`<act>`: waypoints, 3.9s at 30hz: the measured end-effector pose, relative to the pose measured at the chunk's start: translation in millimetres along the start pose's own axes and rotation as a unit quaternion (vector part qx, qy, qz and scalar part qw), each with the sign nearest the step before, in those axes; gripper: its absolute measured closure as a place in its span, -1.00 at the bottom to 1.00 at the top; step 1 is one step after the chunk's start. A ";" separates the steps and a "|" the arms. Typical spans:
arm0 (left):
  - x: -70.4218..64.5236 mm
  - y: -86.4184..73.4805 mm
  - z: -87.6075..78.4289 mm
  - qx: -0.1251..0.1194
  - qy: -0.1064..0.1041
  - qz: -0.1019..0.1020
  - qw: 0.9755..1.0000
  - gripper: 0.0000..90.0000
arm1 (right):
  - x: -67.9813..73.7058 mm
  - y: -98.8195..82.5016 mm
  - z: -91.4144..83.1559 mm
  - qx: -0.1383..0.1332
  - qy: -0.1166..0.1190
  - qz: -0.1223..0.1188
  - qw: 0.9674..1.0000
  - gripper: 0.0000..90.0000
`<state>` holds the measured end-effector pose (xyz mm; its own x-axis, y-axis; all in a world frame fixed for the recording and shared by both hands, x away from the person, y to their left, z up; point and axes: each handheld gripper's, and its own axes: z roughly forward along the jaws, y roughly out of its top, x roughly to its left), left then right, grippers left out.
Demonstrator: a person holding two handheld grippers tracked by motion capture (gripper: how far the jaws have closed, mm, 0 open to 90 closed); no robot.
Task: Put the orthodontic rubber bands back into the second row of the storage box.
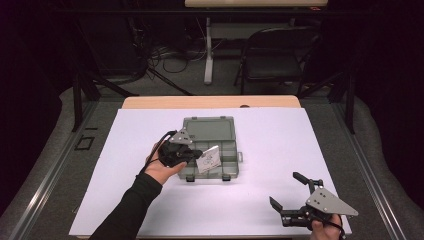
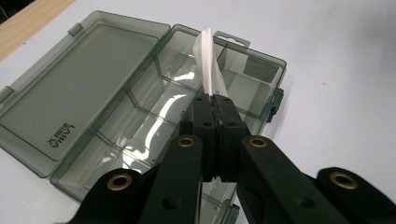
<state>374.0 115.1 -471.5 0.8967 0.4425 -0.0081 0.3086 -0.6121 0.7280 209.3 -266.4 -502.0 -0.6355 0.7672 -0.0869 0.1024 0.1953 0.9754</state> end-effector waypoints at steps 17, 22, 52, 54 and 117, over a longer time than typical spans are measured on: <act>-2.9 -8.7 12.7 0.022 -0.008 -0.007 1.000 0.97 | 0.1 0.0 0.2 0.000 0.000 0.000 1.000 -1.00; -2.1 -10.1 13.4 0.022 -0.006 -0.010 1.000 0.96 | 0.0 -0.1 0.2 -0.002 -0.001 0.000 1.000 -1.00; 4.3 -12.5 10.0 0.018 0.026 -0.031 0.999 0.53 | 0.1 -0.2 0.7 -0.004 -0.002 0.000 1.000 -1.00; 5.2 -13.0 9.6 0.018 0.034 -0.035 0.999 0.44 | 0.1 -0.2 0.7 -0.004 -0.002 0.000 1.000 -1.00; -1.4 -35.3 -57.9 -0.123 0.071 -0.118 0.983 -0.31 | -1.0 -1.6 1.7 -0.002 -0.001 0.004 1.000 -1.00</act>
<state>343.4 174.1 -457.5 0.7508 0.6508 -0.1128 0.4005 -0.3129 0.8612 211.1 -266.5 -503.8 -0.6325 0.7705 -0.0793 0.1052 0.1870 0.9767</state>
